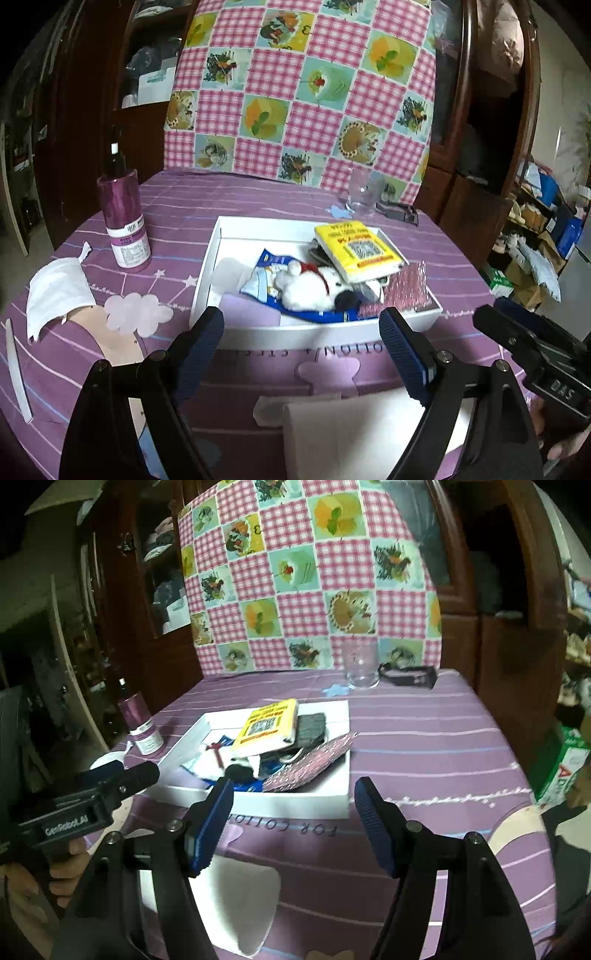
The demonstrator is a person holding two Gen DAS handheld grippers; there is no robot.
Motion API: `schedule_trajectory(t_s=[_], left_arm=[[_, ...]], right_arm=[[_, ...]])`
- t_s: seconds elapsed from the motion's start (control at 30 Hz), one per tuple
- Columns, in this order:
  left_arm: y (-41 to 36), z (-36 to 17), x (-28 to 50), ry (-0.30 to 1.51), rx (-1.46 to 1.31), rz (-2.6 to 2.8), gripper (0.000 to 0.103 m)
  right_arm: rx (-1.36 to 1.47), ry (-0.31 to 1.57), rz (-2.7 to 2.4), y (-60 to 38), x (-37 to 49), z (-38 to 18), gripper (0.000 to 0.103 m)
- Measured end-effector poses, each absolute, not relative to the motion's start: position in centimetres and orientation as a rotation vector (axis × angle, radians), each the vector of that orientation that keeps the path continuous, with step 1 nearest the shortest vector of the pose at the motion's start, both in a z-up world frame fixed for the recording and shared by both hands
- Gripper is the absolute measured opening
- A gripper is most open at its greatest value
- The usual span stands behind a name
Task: Organize soft objects
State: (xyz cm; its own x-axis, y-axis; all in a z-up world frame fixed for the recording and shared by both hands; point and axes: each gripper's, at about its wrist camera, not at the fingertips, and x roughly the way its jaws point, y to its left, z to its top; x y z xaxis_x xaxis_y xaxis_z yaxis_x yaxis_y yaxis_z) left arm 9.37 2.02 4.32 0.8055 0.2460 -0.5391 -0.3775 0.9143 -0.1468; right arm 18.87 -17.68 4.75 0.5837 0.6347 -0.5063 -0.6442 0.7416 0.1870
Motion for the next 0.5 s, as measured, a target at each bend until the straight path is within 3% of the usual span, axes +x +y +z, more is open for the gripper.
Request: schedule_trajectory(t_s=[0.5], left_arm=[[1.8, 3.2, 8.4, 0.555, -0.238, 0.370, 0.087]], right_arm=[[-0.164, 0.586, 0.726, -15.6, 17.2, 2.2, 0.069]])
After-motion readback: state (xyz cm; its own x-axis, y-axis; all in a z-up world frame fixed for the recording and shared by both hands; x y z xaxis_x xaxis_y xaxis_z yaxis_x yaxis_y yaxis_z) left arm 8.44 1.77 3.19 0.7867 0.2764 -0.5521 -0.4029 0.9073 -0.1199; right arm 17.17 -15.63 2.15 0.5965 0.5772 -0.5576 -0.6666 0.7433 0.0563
